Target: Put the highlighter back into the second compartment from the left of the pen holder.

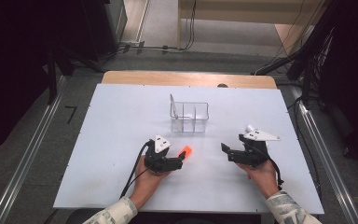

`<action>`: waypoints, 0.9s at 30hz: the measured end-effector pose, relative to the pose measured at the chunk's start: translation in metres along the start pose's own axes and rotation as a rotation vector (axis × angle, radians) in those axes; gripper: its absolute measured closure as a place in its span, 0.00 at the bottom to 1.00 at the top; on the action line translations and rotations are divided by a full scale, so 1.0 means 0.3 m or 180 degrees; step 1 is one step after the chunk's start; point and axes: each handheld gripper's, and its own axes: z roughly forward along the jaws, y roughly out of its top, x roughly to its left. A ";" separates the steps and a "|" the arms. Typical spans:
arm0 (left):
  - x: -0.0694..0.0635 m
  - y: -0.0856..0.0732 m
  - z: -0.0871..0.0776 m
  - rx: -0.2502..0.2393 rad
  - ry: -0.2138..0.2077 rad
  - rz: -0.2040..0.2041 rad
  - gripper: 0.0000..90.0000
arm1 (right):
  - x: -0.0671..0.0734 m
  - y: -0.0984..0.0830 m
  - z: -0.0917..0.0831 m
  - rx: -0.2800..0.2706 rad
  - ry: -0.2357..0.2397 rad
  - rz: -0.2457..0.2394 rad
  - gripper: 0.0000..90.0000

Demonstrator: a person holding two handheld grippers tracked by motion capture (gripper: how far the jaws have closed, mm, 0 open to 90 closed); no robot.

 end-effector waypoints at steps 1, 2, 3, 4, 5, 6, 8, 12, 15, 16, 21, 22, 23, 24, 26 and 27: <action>-0.003 -0.001 0.003 0.0008 -0.0011 0.0013 0.26 | 0.000 0.000 0.000 -0.0004 0.0003 -0.0005 0.17; -0.007 -0.002 0.007 0.0010 -0.0020 0.0012 0.27 | 0.001 0.001 0.001 -0.0003 0.0003 -0.0007 0.17; -0.010 -0.002 0.010 0.0025 -0.0028 0.0023 0.27 | 0.002 0.001 0.001 -0.0001 0.0004 -0.0010 0.17; -0.013 -0.003 0.012 0.0030 -0.0036 0.0027 0.27 | 0.002 0.002 0.002 0.0001 0.0006 -0.0007 0.17; -0.015 -0.003 0.014 0.0039 -0.0041 0.0036 0.27 | 0.003 0.002 0.003 0.0000 0.0007 -0.0007 0.17; -0.017 -0.002 0.015 0.0033 -0.0038 0.0036 0.27 | 0.003 0.002 0.004 0.0004 0.0006 -0.0010 0.17; -0.020 -0.002 0.019 0.0036 -0.0038 0.0047 0.27 | 0.002 0.002 0.005 0.0003 0.0009 -0.0005 0.17; -0.032 -0.003 0.029 0.0047 -0.0034 0.0062 0.28 | 0.002 0.002 0.005 0.0004 0.0010 -0.0003 0.17; -0.038 -0.004 0.036 0.0061 -0.0035 0.0084 0.28 | 0.001 0.002 0.004 -0.0003 0.0008 -0.0004 0.17; -0.040 -0.004 0.038 0.0065 -0.0037 0.0089 0.28 | 0.001 0.002 0.004 -0.0006 0.0006 -0.0007 0.17; -0.045 -0.006 0.048 0.0088 -0.0028 0.0131 0.28 | 0.001 0.002 0.004 -0.0005 0.0008 -0.0001 0.17; -0.047 -0.006 0.050 0.0083 -0.0022 0.0132 0.28 | 0.001 0.002 0.005 -0.0004 0.0010 -0.0003 0.17; -0.048 -0.006 0.052 0.0086 -0.0019 0.0137 0.29 | 0.000 0.002 0.005 -0.0001 0.0010 0.0001 0.17; -0.050 -0.006 0.053 0.0084 -0.0031 0.0139 0.29 | 0.000 0.001 0.005 0.0003 0.0010 0.0002 0.17; -0.052 -0.006 0.055 0.0096 -0.0039 0.0153 0.30 | -0.002 0.002 0.005 -0.0003 0.0009 0.0003 0.17; -0.055 -0.007 0.058 0.0093 -0.0034 0.0151 0.30 | -0.002 0.002 0.004 -0.0005 0.0008 0.0007 0.17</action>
